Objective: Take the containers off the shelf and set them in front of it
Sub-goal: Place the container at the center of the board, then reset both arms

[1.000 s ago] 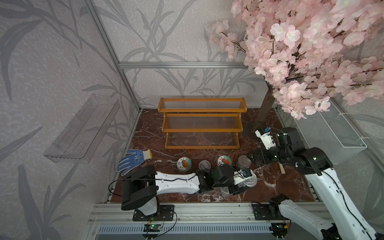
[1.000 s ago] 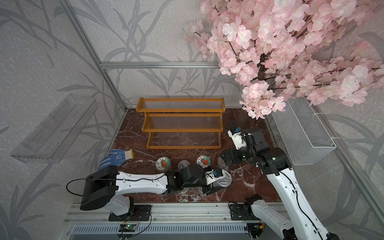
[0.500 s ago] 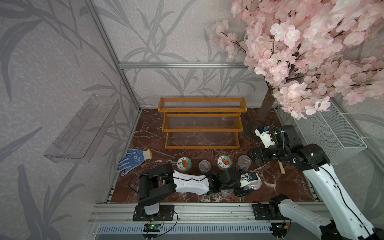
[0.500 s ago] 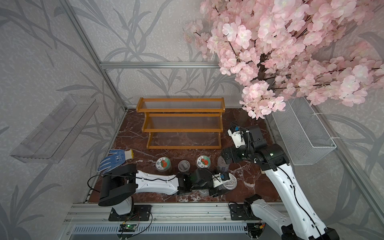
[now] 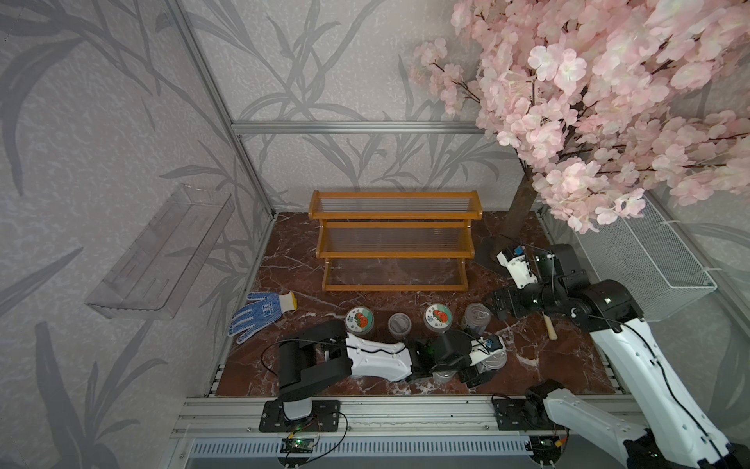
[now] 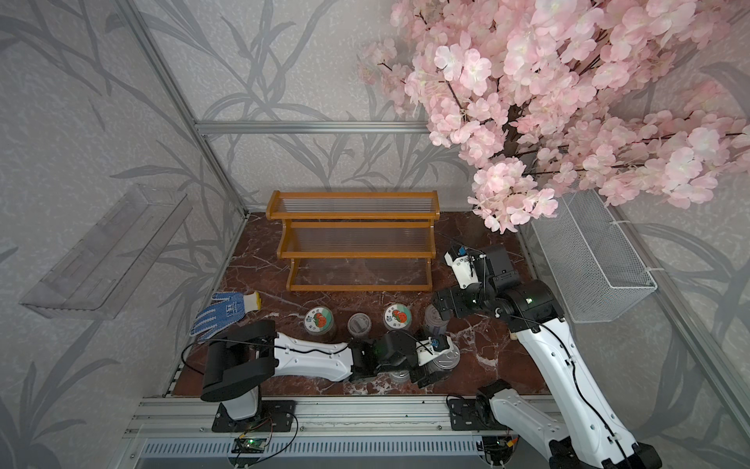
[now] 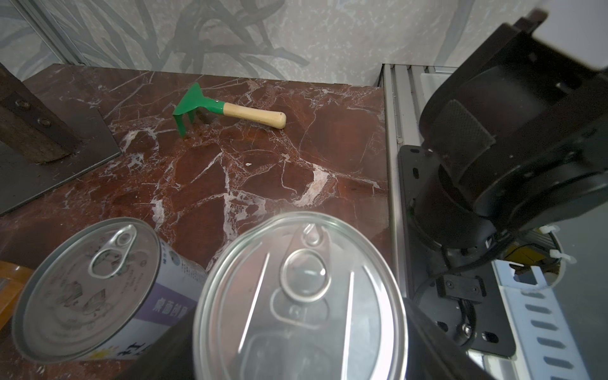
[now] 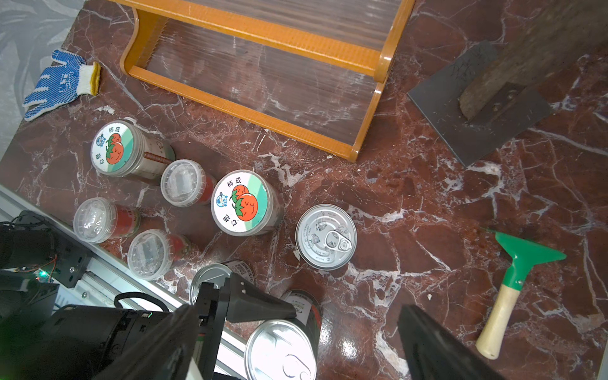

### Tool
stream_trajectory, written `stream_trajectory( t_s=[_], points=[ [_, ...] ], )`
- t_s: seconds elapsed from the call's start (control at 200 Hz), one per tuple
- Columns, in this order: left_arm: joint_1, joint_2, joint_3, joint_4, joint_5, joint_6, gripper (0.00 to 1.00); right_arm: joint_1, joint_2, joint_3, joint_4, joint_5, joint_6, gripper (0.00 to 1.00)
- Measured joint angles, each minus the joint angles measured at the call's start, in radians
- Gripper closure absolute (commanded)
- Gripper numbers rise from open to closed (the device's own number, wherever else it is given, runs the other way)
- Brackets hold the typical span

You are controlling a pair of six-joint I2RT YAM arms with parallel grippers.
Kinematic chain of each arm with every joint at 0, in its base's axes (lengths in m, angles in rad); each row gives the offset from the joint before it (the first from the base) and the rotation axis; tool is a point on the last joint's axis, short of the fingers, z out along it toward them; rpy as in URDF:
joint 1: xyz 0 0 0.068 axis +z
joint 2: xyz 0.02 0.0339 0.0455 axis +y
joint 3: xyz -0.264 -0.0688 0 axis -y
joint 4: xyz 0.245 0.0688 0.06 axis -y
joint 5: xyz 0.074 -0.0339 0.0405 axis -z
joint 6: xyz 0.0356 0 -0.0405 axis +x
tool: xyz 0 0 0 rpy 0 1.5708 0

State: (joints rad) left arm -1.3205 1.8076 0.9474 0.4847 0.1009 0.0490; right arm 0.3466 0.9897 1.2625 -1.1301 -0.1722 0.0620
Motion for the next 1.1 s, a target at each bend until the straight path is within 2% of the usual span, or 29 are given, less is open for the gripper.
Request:
stream_trajectory(
  t_s=[0.39, 0.515, 0.755, 0.96, 1.03, 1.1],
  points=[
    [0.000, -0.003, 0.000, -0.008, -0.002, 0.000, 0.01, 0.000, 0.001, 0.000, 0.000, -0.001, -0.003, 0.01],
    [0.000, -0.048, 0.000, -0.048, -0.003, 0.002, 0.00, 0.000, 0.006, 0.000, 0.001, -0.002, -0.003, 0.01],
    [0.000, -0.241, -0.022, -0.156, -0.009, -0.002, 0.00, -0.001, 0.021, 0.000, 0.010, -0.005, -0.003, 0.01],
    [0.008, -0.478, -0.113, -0.343, -0.100, -0.054, 0.00, -0.002, 0.019, -0.033, 0.037, 0.006, 0.012, 0.01],
    [0.039, -0.572, -0.134, -0.417, -0.117, -0.093, 0.00, -0.016, 0.009, -0.067, 0.053, 0.024, 0.029, 0.01],
    [0.129, -0.664, -0.152, -0.479, -0.129, -0.149, 0.00, -0.064, -0.011, -0.117, 0.079, 0.040, 0.051, 0.01]
  ],
)
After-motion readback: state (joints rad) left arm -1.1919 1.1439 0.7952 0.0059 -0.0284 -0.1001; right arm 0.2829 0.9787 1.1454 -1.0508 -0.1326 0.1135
